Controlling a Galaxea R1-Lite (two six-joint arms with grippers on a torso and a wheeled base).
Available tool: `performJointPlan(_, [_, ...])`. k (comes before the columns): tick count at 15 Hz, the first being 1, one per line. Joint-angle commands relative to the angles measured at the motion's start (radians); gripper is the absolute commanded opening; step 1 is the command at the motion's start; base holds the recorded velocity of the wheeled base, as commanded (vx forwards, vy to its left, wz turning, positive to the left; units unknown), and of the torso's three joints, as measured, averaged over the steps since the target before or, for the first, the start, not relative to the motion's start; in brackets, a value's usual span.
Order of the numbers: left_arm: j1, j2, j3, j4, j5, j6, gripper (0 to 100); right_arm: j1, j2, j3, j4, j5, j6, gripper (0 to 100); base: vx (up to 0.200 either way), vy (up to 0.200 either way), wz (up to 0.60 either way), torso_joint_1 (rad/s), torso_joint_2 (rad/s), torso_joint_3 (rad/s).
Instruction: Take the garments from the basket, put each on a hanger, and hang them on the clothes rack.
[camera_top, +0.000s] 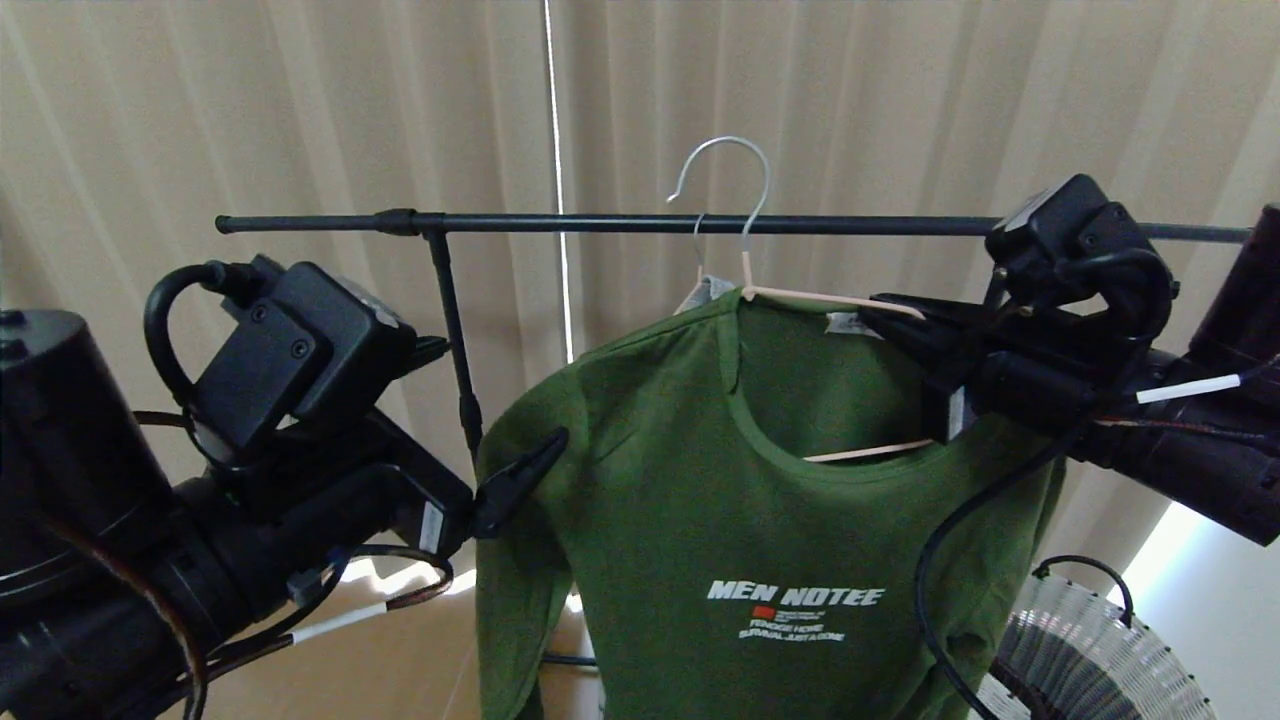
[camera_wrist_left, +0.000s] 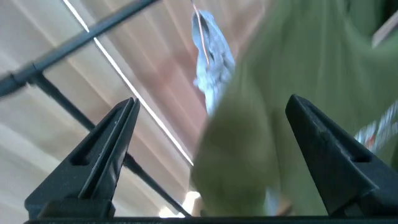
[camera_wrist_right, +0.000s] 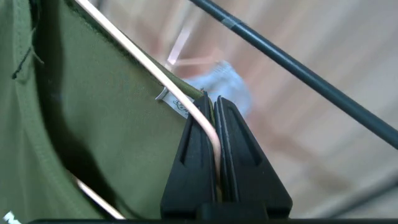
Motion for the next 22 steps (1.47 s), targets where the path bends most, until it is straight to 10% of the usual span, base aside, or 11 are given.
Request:
performJointPlan(1, [0.019,-0.037,0.032,0.0,0.001,-0.008,100,-0.031,-0.052,0.016,-0.002,0.007,0.003,0,0.0,0.0,0.0,0.0,0.0,0.0])
performJointPlan(13, [0.127,0.003,0.053,0.0,-0.044,-0.002,100,-0.005,-0.081,0.001,-0.083,0.014,0.069,0,0.0,0.0,0.0,0.0,0.0,0.0])
performJointPlan(14, [0.13,0.003,0.055,0.001,-0.044,-0.004,0,-0.005,-0.081,0.001,-0.083,0.014,0.069,0,0.0,0.0,0.0,0.0,0.0,0.0])
performJointPlan(22, [0.314,-0.043,0.159,-0.002,-0.042,0.006,0,-0.031,-0.104,0.009,-0.081,0.002,0.08,0,0.0,0.0,0.0,0.0,0.0,0.0])
